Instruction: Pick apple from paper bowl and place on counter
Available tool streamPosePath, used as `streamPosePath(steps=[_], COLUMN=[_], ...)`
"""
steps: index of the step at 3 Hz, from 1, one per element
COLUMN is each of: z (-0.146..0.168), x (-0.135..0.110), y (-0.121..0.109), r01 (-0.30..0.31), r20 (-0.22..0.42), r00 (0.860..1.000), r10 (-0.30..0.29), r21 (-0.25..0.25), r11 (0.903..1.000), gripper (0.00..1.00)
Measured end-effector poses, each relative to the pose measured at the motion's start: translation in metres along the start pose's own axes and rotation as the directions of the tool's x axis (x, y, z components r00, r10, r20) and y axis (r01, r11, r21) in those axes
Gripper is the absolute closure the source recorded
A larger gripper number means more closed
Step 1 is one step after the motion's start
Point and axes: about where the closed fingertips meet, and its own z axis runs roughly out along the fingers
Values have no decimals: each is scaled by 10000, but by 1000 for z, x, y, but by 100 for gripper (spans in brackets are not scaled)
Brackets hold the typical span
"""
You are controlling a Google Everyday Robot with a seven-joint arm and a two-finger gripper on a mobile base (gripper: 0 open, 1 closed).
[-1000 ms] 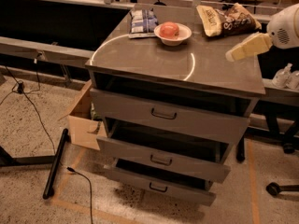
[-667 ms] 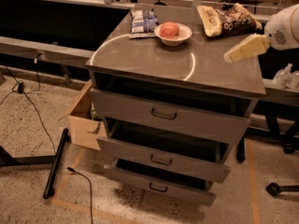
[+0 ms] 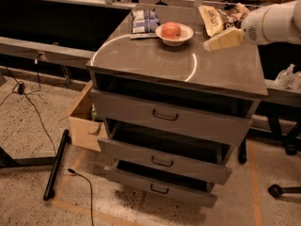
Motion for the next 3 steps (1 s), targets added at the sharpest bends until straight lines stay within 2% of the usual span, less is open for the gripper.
streamPosePath(steps=[1,2,3], z=[27,60,82], x=[-12,-22,-27], y=[-5,-9,-10], r01=[-340,-717,-959], r20=[487,688,593], r00=[9983,9952,9937], r10=[331,699,949], r21=[185,239,137], r11=[9992,9971,9953], gripper=[0,0,0])
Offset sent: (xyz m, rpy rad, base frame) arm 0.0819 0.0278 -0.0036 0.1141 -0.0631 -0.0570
